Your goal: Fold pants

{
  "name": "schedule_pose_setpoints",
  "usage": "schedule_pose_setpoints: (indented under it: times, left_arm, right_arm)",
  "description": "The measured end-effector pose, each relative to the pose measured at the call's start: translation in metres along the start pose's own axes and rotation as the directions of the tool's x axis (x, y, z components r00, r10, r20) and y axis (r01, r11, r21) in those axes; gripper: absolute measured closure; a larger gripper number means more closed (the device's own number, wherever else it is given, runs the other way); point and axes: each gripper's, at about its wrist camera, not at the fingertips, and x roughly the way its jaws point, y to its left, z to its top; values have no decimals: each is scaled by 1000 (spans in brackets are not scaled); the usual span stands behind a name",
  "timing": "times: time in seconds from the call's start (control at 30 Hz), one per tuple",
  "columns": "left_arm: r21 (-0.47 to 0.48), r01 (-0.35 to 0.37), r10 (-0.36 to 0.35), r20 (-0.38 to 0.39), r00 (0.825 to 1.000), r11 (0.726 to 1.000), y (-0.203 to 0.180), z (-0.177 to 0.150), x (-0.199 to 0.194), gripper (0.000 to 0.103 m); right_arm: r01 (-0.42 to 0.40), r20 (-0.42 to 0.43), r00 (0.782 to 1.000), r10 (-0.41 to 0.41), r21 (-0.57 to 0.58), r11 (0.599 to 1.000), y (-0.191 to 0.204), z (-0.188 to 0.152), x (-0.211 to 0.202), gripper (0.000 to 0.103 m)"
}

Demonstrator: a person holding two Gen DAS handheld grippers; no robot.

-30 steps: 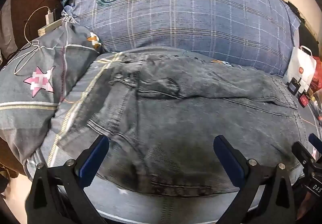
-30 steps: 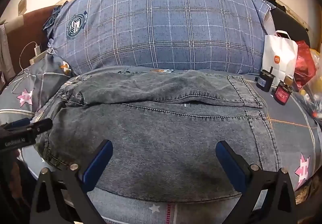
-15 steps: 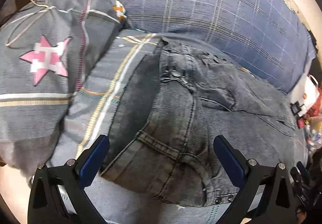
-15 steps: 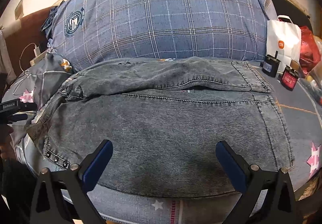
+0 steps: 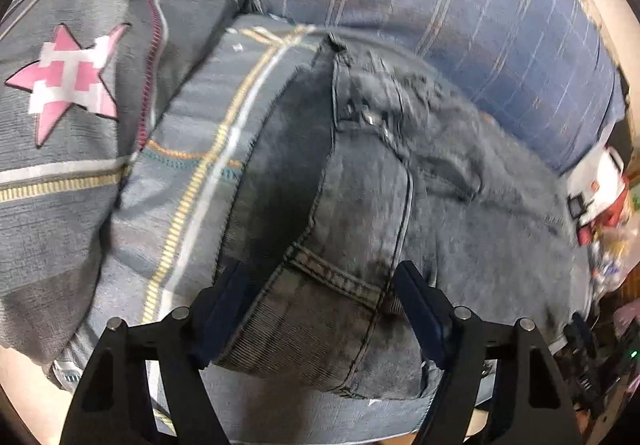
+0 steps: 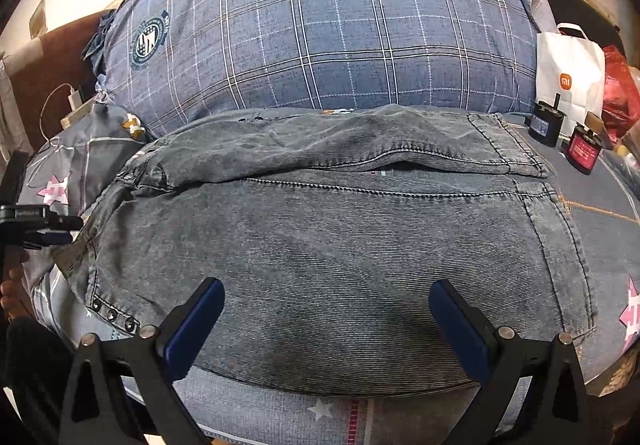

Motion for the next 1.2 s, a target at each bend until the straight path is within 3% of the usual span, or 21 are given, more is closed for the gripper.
schedule_pose_setpoints:
  times: [0.27, 0.3, 0.4, 0.53, 0.63, 1.03, 1.2]
  left_arm:
    - [-18, 58, -60, -105, 993, 998, 6, 3, 9, 26]
    - [-24, 61, -64, -116, 991, 998, 7, 2, 9, 30]
    - [-37, 63, -68, -180, 981, 997, 14, -1, 14, 58]
    - [-77, 61, -76, -205, 976, 995, 29, -9, 15, 82]
    - [-94, 66, -84, -207, 975, 993, 37, -12, 14, 89]
    - [-155, -35, 19, -102, 995, 987, 52, -39, -28, 93]
    - [-166, -62, 43, -118, 992, 984, 50, -36, -21, 93]
  right_arm:
    - [15, 3, 1000, -15, -23, 1000, 6, 3, -8, 0]
    - [18, 8, 1000, -18, -25, 1000, 7, 3, -9, 0]
    - [23, 7, 1000, -23, -29, 999, 7, 4, -11, 0]
    - [23, 28, 999, -23, -25, 999, 9, 5, -16, 0]
    - [33, 31, 999, -32, -29, 999, 7, 6, -17, 0]
    - [83, 39, 996, -86, 75, 994, -36, 11, -33, 0]
    - [12, 27, 999, -21, 300, 954, -100, 5, -43, 0]
